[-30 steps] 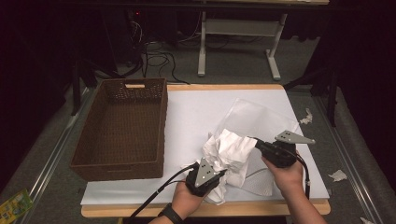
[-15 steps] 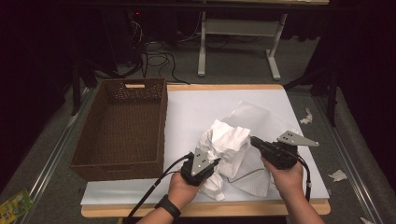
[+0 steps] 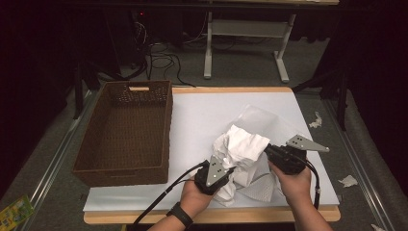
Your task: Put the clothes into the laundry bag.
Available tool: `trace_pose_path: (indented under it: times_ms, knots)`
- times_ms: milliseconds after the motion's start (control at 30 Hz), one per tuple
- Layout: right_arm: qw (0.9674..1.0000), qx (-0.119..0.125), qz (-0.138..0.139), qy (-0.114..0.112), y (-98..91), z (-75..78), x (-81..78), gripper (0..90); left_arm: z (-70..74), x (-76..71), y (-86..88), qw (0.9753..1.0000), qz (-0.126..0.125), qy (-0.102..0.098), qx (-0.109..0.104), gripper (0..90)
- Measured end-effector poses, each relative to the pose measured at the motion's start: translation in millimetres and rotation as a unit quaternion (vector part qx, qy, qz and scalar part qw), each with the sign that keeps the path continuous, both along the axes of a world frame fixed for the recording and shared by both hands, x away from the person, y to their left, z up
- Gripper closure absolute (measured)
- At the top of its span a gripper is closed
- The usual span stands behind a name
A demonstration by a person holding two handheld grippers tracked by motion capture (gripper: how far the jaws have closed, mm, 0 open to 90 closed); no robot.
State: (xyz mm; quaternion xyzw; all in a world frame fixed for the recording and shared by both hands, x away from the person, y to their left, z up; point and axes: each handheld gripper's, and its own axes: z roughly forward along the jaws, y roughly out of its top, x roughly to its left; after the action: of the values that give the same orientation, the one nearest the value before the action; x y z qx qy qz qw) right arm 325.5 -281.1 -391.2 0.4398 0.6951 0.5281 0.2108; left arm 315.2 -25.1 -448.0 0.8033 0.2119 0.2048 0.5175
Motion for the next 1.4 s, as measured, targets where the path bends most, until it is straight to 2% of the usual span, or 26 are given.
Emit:
trace_pose_path:
  times_ms: [100,200,267,300,333,400,500,567,600,667,733,833,933,1100,1200,1400]
  knots:
    - [1.0,0.003,0.001,0.002,-1.1,-0.1,-0.8,89.2,-8.0,0.1,-9.6,0.9995,-0.007,0.008,0.031,76.1]
    - [1.0,0.002,0.003,0.001,-1.5,0.3,-2.1,89.3,-10.1,2.6,-13.9,0.9989,-0.003,0.02,0.042,75.7]
    - [1.0,0.004,0.003,-0.002,-1.7,1.3,-3.6,89.2,-10.4,5.9,-16.0,0.9983,-0.005,0.036,0.045,74.5]
    - [1.0,0.004,0.004,-0.003,-1.9,1.7,-4.2,89.2,-9.7,6.2,-15.7,0.9984,-0.005,0.037,0.043,73.2]
    - [1.0,0.003,0.005,-0.002,-2.1,1.7,-4.4,89.2,-8.8,6.5,-14.9,0.9985,-0.008,0.04,0.036,70.5]
    - [1.0,0.003,0.003,0.0,-2.5,1.1,-4.7,89.2,-6.1,5.8,-11.6,0.9986,-0.017,0.048,0.018,57.3]
    - [1.0,0.002,0.004,-0.002,-3.3,0.4,-4.6,89.2,-1.9,0.0,-7.1,0.9993,-0.019,0.033,-0.004,38.3]
    - [1.0,0.003,0.003,0.0,-2.8,0.2,-4.6,89.2,3.5,-3.5,-4.0,0.9991,-0.018,0.032,-0.021,26.5]
    - [1.0,0.003,0.003,0.0,-2.5,0.4,-4.7,89.2,5.8,-4.7,-2.7,0.9989,-0.018,0.031,-0.03,23.3]
    - [1.0,0.002,0.004,-0.001,-2.3,0.7,-4.8,89.2,9.6,-5.7,-0.8,0.9984,-0.015,0.029,-0.046,21.1]
    - [1.0,0.003,0.004,-0.001,-2.1,0.7,-4.9,89.1,14.9,-5.4,-0.4,0.9968,-0.018,0.03,-0.072,20.8]
    - [1.0,0.002,0.004,-0.001,-1.9,0.5,-4.9,89.2,21.5,-3.6,-8.5,0.9971,-0.017,0.018,-0.071,21.0]
    - [1.0,0.001,0.005,-0.001,-1.5,-0.1,-4.8,89.2,24.5,2.6,-22.2,0.9973,-0.012,0.018,-0.07,21.0]
    - [1.0,0.003,0.009,0.001,-0.8,-1.3,-4.9,89.2,27.0,11.9,-38.1,0.9972,0.004,0.025,-0.07,27.4]
    - [0.9999,0.003,0.01,0.002,-0.2,-1.6,-5.0,89.2,26.7,14.2,-44.3,0.9977,0.01,0.024,-0.062,38.4]
    - [0.9999,0.003,0.016,0.0,1.9,-1.5,-5.3,89.2,23.1,17.8,-45.3,0.9972,0.009,0.03,-0.068,79.0]
